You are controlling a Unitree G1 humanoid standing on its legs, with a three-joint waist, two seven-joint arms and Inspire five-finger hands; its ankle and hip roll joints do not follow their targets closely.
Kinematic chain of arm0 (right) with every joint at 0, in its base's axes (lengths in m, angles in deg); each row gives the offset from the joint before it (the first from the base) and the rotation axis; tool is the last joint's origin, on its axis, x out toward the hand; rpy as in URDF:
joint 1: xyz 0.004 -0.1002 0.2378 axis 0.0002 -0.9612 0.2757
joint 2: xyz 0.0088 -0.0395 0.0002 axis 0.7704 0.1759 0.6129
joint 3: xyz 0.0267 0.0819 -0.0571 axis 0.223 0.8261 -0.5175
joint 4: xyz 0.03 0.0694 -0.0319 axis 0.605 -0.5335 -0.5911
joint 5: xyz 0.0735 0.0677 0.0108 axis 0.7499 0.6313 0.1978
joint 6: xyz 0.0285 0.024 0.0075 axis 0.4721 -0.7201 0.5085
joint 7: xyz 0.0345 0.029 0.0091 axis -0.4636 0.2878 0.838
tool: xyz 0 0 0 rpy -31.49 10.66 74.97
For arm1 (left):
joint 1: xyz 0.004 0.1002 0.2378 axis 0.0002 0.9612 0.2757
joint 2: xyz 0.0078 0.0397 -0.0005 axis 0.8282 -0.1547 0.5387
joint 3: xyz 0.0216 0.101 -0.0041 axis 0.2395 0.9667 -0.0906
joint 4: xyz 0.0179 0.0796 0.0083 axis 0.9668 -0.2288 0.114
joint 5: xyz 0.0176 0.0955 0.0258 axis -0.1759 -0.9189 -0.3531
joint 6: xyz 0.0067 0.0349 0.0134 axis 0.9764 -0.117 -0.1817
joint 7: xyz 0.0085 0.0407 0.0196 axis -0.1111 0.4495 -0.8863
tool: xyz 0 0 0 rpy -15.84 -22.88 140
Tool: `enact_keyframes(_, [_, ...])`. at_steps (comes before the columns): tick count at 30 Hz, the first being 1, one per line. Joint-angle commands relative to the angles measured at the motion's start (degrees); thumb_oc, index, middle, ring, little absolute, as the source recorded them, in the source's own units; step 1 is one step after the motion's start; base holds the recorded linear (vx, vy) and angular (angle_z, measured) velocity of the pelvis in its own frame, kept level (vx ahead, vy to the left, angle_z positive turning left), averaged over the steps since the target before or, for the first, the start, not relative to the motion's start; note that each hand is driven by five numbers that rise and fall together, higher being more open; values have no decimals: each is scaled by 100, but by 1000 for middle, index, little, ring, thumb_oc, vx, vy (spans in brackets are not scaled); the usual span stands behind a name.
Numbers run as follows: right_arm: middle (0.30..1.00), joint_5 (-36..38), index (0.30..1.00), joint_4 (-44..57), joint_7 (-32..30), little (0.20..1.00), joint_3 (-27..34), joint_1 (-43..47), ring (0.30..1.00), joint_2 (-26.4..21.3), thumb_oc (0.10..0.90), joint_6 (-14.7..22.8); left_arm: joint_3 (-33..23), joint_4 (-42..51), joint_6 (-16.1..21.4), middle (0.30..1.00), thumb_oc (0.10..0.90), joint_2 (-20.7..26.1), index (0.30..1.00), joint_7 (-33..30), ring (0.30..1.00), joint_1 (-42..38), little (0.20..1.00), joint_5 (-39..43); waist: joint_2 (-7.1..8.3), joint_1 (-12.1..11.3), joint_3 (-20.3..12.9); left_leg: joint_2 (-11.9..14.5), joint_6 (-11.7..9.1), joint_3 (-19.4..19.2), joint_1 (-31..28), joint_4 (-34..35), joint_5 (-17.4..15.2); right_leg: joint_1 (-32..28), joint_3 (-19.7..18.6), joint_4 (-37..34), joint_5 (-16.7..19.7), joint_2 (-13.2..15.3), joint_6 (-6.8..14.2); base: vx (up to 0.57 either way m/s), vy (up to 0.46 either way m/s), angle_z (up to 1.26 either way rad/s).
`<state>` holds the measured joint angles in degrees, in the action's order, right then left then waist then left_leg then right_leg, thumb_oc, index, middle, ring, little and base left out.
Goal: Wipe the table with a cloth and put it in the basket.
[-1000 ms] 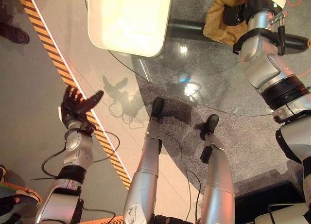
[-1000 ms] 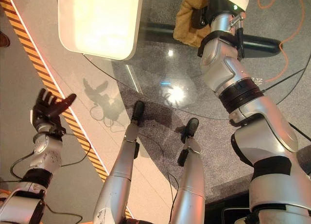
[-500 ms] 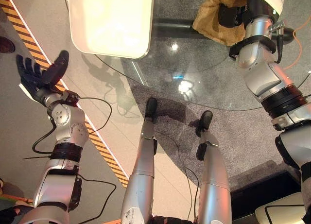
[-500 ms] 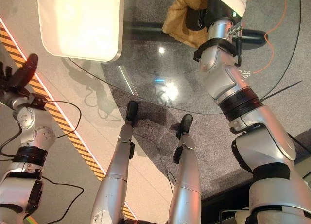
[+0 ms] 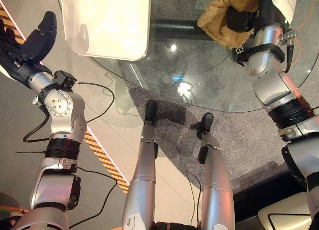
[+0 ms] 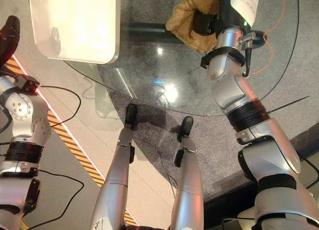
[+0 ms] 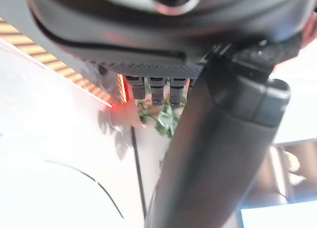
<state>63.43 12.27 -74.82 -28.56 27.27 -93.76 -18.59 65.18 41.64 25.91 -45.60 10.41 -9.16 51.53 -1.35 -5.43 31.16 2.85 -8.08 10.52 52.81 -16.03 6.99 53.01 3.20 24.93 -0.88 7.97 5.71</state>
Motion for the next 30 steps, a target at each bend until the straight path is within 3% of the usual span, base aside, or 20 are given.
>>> enact_keyframes(1, [300,-572,300,730,-290,200,402,27,300,-450,100,395,-281,537,421,900,800,577,900,150,900,-409,900,-628,-14,70,-136,-597,631,-613,-344,-47,-397,-435,285,-296,-202,-644,-276,21,7,-4])
enact_keyframes(13, [300,-1035,300,1677,-179,200,1101,-355,300,-303,100,754,-84,1390,225,900,800,38,900,2009,900,-73,900,-87,42,183,-136,-595,670,-684,-428,-24,-344,-488,178,-324,-91,-697,-227,-2,4,-1])
enact_keyframes(30, [300,-1101,300,2599,-118,200,1450,-534,300,-166,100,1351,409,1651,-184,900,800,-243,900,3242,900,0,900,253,76,342,-136,-579,701,-780,-637,34,-362,-647,68,-442,-7,-683,-162,-1,5,-2])
